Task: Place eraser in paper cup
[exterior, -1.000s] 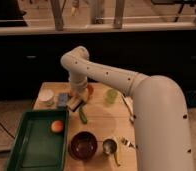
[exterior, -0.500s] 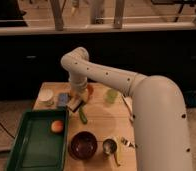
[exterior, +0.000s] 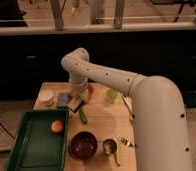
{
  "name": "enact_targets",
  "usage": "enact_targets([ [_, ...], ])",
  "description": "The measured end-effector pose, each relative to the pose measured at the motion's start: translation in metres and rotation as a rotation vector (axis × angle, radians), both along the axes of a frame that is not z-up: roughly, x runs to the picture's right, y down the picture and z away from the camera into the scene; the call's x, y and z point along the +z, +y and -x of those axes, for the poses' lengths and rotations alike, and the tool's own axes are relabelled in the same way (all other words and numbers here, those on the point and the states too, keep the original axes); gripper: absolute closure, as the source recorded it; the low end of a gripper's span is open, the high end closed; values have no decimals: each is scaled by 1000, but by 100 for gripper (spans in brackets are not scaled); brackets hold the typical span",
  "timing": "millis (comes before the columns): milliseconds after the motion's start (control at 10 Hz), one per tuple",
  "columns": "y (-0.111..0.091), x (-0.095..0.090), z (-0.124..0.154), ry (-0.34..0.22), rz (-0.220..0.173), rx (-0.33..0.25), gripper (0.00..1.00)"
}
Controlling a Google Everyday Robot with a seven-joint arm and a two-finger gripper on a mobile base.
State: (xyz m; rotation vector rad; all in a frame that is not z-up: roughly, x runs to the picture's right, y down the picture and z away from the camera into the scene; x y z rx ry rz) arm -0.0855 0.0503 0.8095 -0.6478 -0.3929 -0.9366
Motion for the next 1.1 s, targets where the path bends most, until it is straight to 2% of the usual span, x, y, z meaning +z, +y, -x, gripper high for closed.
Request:
enact_targets([
  [1100,-2,8,3,-50,-6,-54,97],
])
